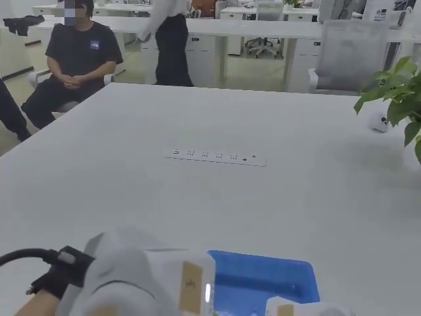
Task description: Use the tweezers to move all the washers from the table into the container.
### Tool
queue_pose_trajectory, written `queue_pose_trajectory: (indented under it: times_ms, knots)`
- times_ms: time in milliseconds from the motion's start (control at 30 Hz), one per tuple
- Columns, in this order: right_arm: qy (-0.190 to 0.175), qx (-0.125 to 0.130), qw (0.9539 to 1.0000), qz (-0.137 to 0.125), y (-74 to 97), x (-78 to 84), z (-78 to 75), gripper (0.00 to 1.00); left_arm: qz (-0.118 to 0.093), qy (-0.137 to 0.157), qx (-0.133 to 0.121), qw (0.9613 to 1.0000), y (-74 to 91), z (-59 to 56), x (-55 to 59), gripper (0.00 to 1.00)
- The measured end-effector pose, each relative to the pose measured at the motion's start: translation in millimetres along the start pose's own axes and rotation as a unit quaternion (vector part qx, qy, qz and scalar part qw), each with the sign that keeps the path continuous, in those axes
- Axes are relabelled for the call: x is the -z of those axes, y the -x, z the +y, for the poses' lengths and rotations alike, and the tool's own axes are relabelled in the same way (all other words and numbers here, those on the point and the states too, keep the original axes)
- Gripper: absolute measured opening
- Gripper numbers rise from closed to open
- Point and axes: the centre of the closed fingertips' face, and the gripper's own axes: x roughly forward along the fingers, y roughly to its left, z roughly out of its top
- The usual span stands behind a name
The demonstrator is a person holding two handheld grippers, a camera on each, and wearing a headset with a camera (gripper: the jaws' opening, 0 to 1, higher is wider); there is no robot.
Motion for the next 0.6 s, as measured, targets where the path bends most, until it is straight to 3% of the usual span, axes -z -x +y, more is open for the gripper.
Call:
queue_pose_trajectory:
  times_ms: [233, 300, 400, 533, 600]
  knots:
    - [-0.014, -0.002, 0.9999, -0.003, 1.4, 2.7, -1.0, 0.07, -0.003, 0.001, 0.006, 1.0000, -1.7, -0.8, -3.4, 0.00]
    - [0.002, 0.008, 1.0000, 0.000, 2.8, 2.7, -1.8, 0.07, -0.001, -0.005, 0.005, 1.0000, -1.6, -0.8, -3.6, 0.00]
    - [0.000, 0.009, 1.0000, -0.003, 3.9, 1.5, -2.0, 0.07, -0.006, -0.007, 0.008, 0.9999, -1.2, -2.7, -6.2, 0.00]
    - [-0.002, 0.010, 0.9999, -0.001, 2.1, 4.8, -4.0, 0.08, 0.003, -0.010, 0.011, 0.9999, -4.2, -3.5, -2.3, 0.00]
    - [-0.014, 0.000, 0.9999, 0.007, -0.4, 8.7, -1.2, 0.08, 0.008, -0.006, 0.017, 0.9998, -5.4, -4.4, -0.4, 0.00]
